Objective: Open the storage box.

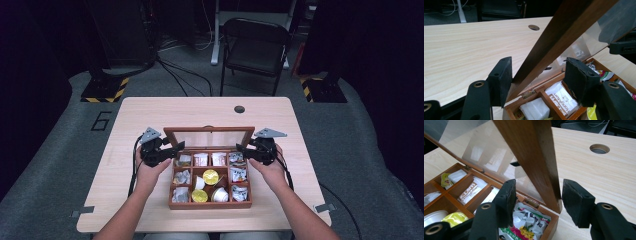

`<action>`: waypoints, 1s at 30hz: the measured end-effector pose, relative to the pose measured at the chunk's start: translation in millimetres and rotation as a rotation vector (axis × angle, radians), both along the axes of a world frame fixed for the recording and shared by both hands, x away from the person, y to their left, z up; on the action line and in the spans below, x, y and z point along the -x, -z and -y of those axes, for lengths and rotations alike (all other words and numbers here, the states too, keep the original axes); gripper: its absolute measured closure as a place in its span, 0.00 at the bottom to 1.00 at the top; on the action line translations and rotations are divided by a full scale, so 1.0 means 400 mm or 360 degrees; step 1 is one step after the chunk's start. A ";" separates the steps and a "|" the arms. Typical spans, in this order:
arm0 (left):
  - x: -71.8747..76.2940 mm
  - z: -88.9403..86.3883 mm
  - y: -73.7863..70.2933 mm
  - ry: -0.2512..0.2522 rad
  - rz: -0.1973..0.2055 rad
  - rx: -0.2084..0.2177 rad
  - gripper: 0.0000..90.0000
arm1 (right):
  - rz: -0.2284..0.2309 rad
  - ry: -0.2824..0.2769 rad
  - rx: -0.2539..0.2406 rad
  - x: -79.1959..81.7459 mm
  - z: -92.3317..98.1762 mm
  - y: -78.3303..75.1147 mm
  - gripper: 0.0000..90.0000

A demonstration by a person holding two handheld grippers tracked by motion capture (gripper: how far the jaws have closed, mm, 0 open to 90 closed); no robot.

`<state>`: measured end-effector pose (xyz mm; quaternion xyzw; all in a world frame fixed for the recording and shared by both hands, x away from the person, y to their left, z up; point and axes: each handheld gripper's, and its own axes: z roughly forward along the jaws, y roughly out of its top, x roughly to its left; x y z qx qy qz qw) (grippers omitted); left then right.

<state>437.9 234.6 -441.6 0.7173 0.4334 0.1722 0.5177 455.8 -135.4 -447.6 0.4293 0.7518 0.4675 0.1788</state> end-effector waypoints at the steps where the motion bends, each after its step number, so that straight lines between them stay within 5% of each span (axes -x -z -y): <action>1: -0.003 0.001 0.005 0.0005 -0.0001 -0.0009 0.43 | 0.0006 -0.0005 0.0003 -0.002 0.001 0.003 0.50; 30: -0.026 0.010 0.056 -0.0020 -0.0052 0.0002 0.43 | -0.0008 0.0014 0.0015 -0.011 -0.005 0.021 0.51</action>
